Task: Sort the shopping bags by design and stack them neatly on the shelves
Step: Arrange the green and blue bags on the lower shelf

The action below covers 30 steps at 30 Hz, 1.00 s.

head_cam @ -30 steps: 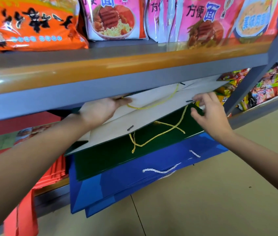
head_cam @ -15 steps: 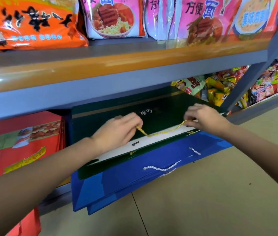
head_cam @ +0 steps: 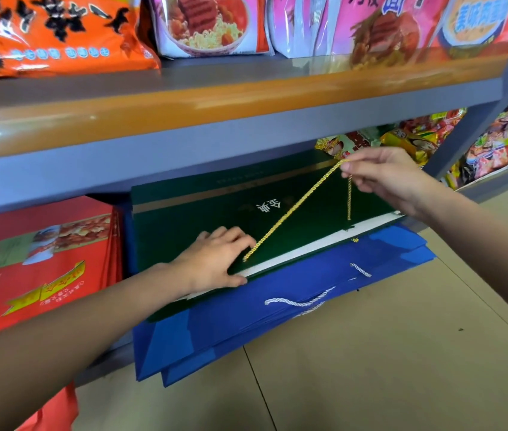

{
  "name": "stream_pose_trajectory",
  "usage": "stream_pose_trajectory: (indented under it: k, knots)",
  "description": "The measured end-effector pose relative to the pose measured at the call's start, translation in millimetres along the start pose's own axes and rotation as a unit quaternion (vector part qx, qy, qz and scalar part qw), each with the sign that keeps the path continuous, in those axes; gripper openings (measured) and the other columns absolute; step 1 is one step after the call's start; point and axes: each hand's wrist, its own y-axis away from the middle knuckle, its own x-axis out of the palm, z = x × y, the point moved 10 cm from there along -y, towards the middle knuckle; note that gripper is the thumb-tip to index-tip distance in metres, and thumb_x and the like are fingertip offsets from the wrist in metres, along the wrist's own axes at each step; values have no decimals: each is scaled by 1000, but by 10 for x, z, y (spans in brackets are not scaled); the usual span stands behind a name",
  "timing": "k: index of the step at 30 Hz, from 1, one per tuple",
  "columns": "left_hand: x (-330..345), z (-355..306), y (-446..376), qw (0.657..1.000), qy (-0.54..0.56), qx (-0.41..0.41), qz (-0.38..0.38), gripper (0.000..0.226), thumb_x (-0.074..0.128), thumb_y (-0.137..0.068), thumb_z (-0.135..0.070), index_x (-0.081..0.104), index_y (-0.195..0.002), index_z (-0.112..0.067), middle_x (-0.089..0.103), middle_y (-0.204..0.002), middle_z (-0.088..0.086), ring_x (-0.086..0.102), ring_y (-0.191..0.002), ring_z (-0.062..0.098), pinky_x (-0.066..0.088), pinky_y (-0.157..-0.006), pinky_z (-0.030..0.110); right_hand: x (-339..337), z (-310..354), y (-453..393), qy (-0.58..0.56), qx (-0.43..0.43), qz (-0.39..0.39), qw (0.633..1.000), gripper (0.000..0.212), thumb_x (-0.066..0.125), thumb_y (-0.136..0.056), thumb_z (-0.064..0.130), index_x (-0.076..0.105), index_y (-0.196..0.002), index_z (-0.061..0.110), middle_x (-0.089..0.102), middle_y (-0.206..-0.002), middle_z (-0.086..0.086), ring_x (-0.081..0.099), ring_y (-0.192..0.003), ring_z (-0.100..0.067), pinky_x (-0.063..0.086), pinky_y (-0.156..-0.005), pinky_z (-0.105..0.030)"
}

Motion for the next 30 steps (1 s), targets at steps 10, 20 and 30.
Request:
stream_pose_trajectory:
  k: [10,20,30]
  knots:
    - [-1008,272,122,928,228,16,-296,15,62,-88,-12,62,-103,-11,55,-94,-3,52,-81,-4,36,-72,7,477,600,401,334,-306,1,891,4,59,-90,10,57,-93,9,65,-69,-6,60,-55,-16,53,-54,-32]
    - [-964,-272,282,894,-218,185,-346,37,40,-86,-7,69,-107,-18,58,-127,8,42,-116,27,30,-91,42,900,-38,380,659,-274,87,695,29,43,-94,12,58,-119,13,63,-115,-7,64,-93,-32,53,-72,-41]
    - [-805,-371,226,890,-279,227,-279,51,29,-82,-3,66,-115,-11,55,-134,3,37,-125,24,28,-95,40,167,76,1,545,-234,-16,805,33,71,-80,21,66,-108,4,58,-109,-18,53,-103,-32,45,-88,-41]
